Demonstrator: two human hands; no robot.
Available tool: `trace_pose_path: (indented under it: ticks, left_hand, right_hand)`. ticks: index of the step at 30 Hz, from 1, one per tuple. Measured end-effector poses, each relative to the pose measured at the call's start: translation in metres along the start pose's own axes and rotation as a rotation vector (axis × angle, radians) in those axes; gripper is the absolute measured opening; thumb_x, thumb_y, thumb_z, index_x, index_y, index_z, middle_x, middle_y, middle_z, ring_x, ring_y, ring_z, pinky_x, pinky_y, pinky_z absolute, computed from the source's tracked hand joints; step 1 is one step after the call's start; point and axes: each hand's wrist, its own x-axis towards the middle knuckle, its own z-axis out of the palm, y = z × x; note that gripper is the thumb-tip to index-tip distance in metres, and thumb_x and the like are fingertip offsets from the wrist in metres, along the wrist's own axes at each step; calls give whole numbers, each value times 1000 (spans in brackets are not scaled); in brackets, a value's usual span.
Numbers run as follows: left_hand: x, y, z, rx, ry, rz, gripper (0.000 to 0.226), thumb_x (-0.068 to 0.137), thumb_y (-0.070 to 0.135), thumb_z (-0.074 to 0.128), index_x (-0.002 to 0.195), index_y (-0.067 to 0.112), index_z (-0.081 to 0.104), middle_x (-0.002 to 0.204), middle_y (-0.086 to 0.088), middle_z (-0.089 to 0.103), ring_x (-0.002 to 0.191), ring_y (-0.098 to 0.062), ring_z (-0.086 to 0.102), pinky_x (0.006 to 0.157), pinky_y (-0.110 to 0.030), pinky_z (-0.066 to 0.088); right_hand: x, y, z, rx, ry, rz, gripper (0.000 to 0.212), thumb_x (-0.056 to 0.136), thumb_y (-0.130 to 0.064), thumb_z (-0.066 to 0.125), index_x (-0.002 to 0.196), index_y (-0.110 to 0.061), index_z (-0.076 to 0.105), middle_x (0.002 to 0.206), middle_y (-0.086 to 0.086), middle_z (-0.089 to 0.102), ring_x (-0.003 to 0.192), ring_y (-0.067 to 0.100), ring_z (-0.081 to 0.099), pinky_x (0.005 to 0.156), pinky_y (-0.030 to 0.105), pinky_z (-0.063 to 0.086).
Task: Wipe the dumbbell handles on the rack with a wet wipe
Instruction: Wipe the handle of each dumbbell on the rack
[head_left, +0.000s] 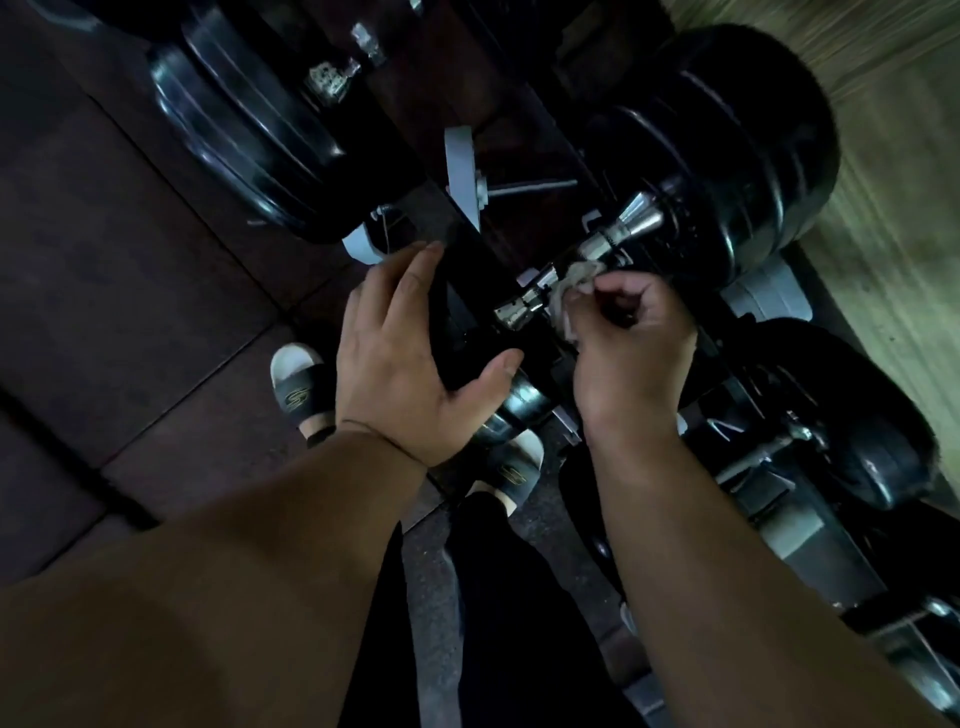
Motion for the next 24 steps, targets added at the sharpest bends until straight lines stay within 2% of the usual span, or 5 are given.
trace_pose_path:
  ticks: [4, 9, 15, 19, 24]
  left_hand:
    - [2, -1, -2, -10, -27, -8, 97, 78, 69, 61, 150, 6, 47, 145, -11, 51, 134, -27, 47, 112, -39, 40]
    - [7, 4, -13, -14, -102, -62, 94, 79, 71, 60, 151, 12, 44, 150, -6, 46, 138, -27, 43, 115, -50, 40]
    - [31, 16, -69, -246, -321, -141, 84, 84, 78, 60, 150, 29, 43, 155, 14, 37, 147, -9, 33, 121, -44, 36]
    - [98, 1, -130, -27, 133, 120, 78, 86, 74, 57, 139, 17, 56, 147, -3, 47, 141, -23, 40, 119, -52, 34]
    - [186, -12, -134, 346, -199, -216, 112, 83, 91, 34, 164, 16, 15, 171, -10, 15, 159, -31, 9, 129, -57, 2]
  right_hand:
    - [-16, -9, 3, -104, -98, -4, 9, 86, -22, 79, 91, -26, 72, 87, -15, 73, 82, -8, 69, 67, 9, 53]
    - [-17, -52, 9, -19, 25, -87, 11, 85, -20, 78, 93, -24, 73, 89, -8, 75, 84, 3, 73, 75, 22, 60]
    - [-7, -120, 36, 86, 38, -203, 11, 86, -20, 78, 93, -25, 72, 90, -5, 75, 85, 11, 73, 75, 28, 60]
    - [8, -151, 72, 76, 40, -282, 12, 85, -17, 78, 92, -23, 70, 90, -9, 73, 84, 1, 70, 72, 17, 55]
    - [27, -154, 122, -52, 9, -281, 11, 88, -19, 73, 92, -28, 68, 98, -9, 70, 85, -1, 66, 67, 12, 54]
